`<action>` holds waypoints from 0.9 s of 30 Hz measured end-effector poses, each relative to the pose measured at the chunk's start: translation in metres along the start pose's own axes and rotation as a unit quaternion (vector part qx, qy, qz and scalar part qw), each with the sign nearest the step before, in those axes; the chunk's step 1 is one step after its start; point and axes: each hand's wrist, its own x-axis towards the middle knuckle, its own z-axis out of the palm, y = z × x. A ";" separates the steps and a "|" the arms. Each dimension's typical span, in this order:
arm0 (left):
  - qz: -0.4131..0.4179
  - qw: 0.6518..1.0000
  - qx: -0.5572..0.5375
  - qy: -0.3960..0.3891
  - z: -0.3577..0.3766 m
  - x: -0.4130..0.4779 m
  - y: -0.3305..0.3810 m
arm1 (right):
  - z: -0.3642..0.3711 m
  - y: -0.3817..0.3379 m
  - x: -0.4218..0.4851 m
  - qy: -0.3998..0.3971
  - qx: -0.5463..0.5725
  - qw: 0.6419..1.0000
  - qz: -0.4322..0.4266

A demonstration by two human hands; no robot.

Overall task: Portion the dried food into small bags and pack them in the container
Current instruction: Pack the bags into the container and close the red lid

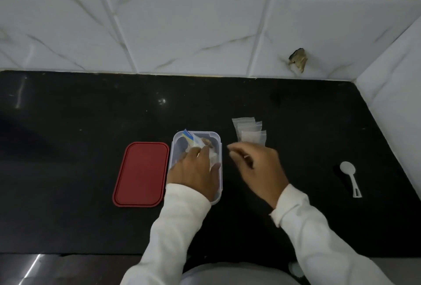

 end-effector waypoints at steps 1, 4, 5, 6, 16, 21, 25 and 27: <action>0.002 0.998 -0.047 0.039 -0.002 0.000 0.010 | -0.006 0.013 0.000 0.039 0.008 0.999 0.016; -0.012 0.964 -0.257 0.066 0.011 0.014 0.043 | -0.019 0.061 0.007 0.083 0.034 0.990 0.108; -0.026 0.941 -0.334 0.049 0.023 0.024 0.053 | -0.021 0.076 0.010 0.077 0.040 0.986 0.143; -0.041 0.918 -0.392 0.038 0.034 0.034 0.062 | -0.022 0.089 0.015 0.069 0.045 0.981 0.175; -0.138 0.919 -0.365 0.057 0.088 0.101 0.110 | -0.023 0.144 0.060 -0.027 0.164 0.928 0.333; -0.152 0.926 -0.345 0.036 0.092 0.117 0.109 | -0.026 0.155 0.069 -0.056 0.204 0.919 0.332; -0.161 0.920 -0.357 0.027 0.095 0.124 0.109 | -0.030 0.161 0.073 -0.072 0.227 0.918 0.316; -0.162 0.917 -0.362 0.028 0.096 0.126 0.109 | -0.032 0.161 0.074 -0.071 0.227 0.921 0.308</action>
